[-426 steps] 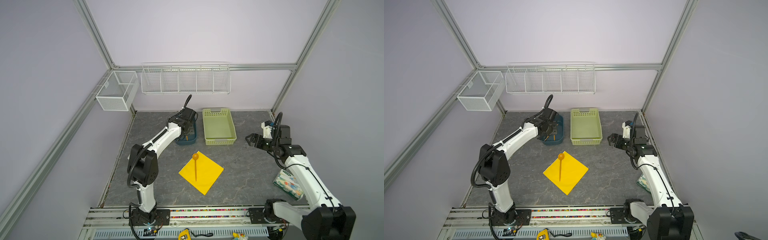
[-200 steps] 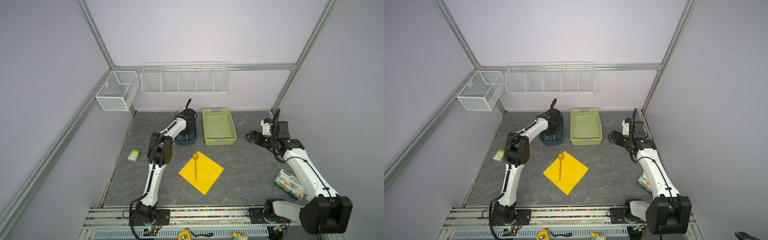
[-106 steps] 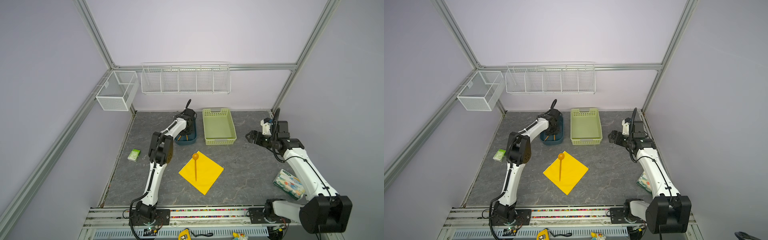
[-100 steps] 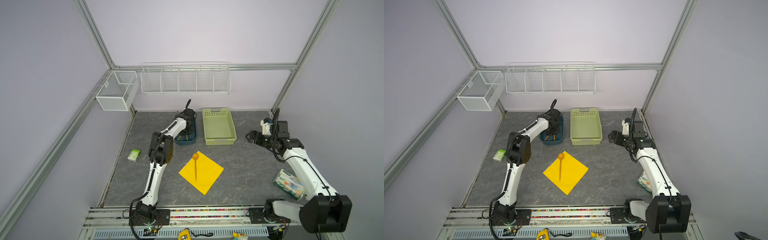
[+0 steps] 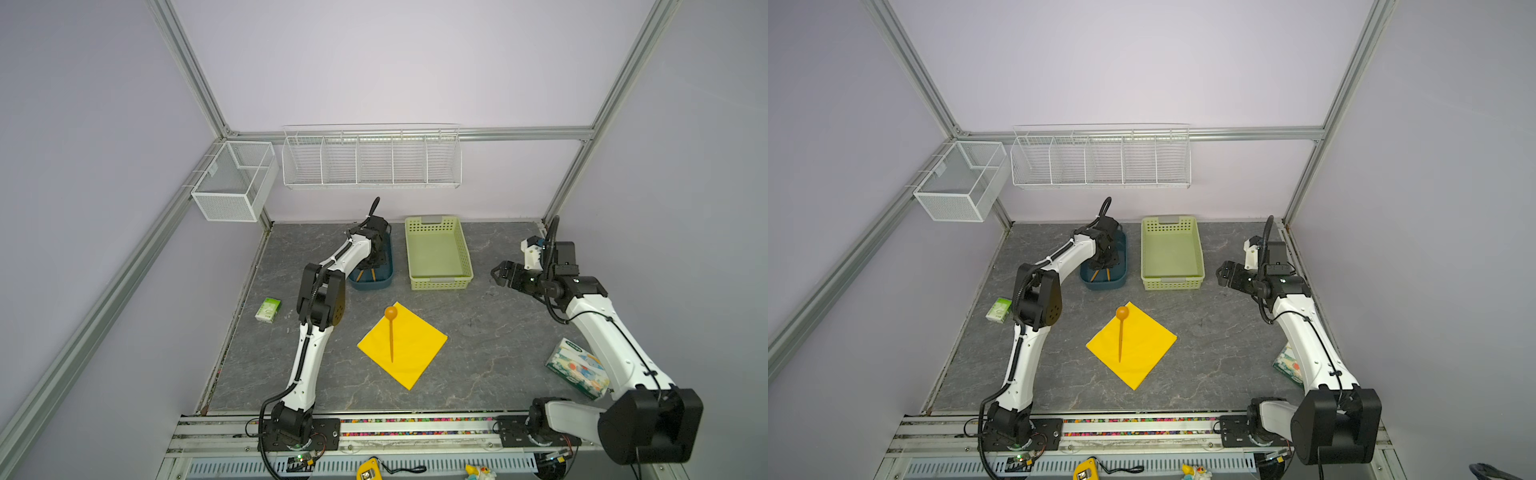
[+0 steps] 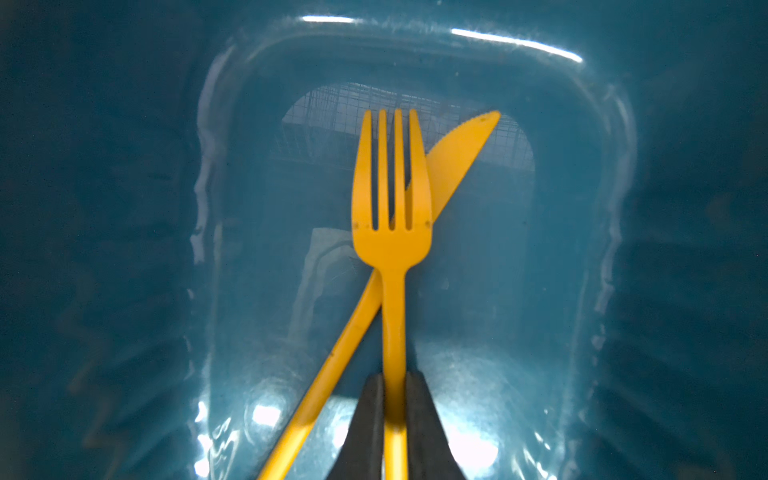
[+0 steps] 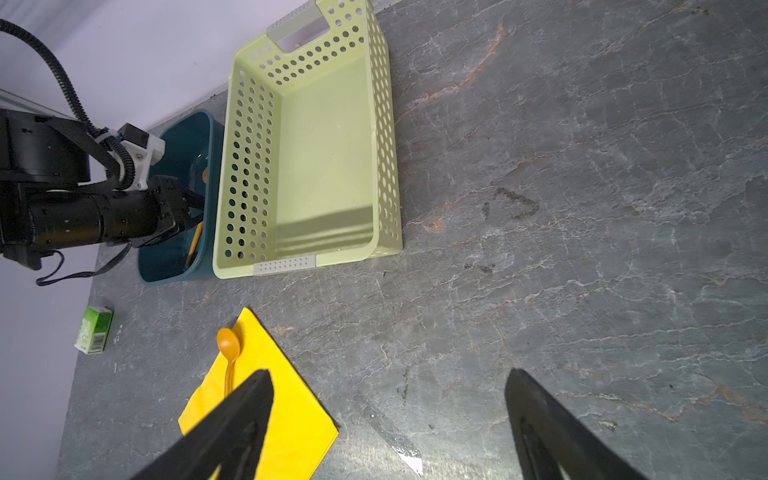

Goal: Place the utensils on the paper napkin and roll it up
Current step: 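Lower the left gripper into the tray and close it on the yellow fork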

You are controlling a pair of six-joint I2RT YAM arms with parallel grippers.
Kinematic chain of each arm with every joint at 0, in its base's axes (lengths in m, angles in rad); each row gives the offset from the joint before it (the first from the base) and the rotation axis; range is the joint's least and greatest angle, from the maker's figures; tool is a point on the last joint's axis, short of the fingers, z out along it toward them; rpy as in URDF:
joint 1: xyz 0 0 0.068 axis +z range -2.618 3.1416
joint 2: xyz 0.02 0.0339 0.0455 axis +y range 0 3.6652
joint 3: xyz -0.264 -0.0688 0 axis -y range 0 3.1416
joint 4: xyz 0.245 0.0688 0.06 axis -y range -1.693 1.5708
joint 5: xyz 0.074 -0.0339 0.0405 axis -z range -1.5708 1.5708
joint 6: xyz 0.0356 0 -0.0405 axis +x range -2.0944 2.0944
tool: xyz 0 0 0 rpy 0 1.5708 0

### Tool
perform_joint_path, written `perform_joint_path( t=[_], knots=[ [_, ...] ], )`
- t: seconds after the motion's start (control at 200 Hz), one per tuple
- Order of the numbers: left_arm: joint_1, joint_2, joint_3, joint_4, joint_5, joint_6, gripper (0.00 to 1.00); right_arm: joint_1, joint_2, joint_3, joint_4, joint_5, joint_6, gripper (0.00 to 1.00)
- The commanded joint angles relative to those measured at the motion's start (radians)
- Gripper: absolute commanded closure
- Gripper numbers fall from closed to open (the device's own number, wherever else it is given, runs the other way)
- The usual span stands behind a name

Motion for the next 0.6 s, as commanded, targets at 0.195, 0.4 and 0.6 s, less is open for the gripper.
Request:
perform_joint_path(
  t=[0.195,0.4,0.6],
  knots=[
    [0.004,-0.065,-0.012,-0.020,0.016,0.040,0.95,-0.004,-0.027,0.027,-0.017,0.013,-0.022,0.10],
    [0.004,-0.169,-0.073,0.005,0.016,0.046,0.96,-0.005,-0.050,0.031,-0.038,0.017,-0.022,0.10],
    [0.004,-0.273,-0.168,0.033,0.028,0.042,0.97,-0.007,-0.081,0.038,-0.058,0.025,-0.023,0.10]
  ],
)
